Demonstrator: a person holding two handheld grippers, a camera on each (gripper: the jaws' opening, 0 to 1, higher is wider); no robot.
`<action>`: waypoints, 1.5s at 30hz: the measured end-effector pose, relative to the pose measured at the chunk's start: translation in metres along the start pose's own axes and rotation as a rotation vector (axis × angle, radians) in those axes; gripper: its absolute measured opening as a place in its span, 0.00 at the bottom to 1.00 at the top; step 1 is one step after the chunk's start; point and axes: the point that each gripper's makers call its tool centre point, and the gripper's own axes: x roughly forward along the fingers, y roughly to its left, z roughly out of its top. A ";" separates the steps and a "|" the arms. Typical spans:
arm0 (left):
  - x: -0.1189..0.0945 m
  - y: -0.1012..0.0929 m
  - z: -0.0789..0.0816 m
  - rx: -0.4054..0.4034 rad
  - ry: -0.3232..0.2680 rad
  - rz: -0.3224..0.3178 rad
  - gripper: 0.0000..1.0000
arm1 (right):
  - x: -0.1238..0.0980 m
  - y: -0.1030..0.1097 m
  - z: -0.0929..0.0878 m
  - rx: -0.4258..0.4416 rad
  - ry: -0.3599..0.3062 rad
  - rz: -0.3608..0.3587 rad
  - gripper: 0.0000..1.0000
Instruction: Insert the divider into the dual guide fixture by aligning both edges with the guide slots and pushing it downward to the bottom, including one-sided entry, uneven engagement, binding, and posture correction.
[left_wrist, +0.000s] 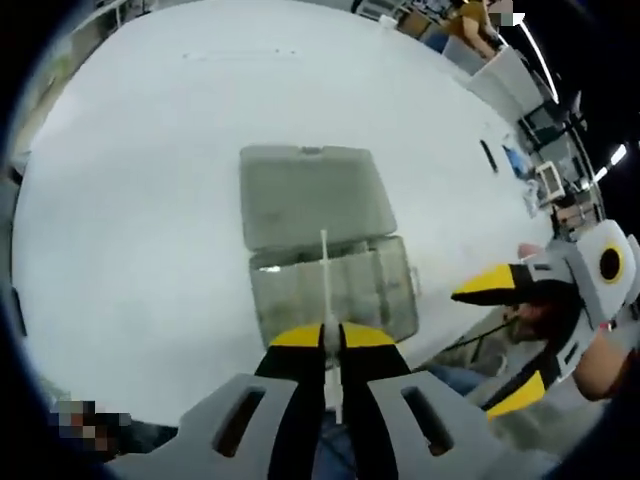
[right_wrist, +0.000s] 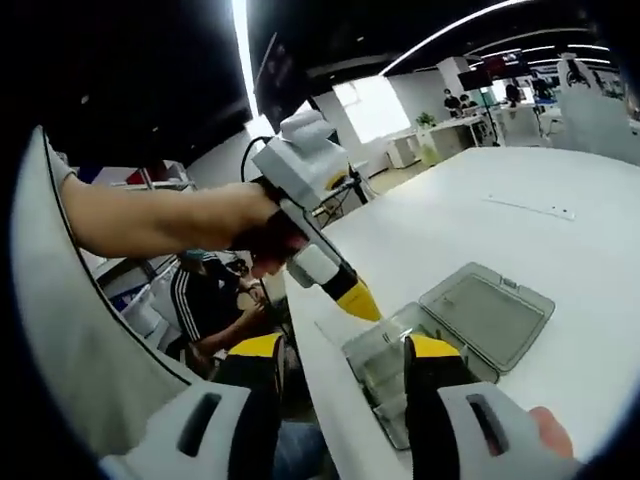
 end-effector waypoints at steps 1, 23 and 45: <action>0.002 0.000 -0.002 -0.016 0.006 0.002 0.00 | 0.000 0.001 0.000 -0.004 0.001 0.004 0.46; 0.018 0.005 -0.014 -0.120 0.040 0.012 0.01 | -0.004 0.010 -0.013 -0.133 0.066 0.035 0.51; 0.027 0.014 -0.012 -0.152 0.041 0.025 0.01 | -0.003 0.010 -0.016 -0.122 0.078 0.044 0.52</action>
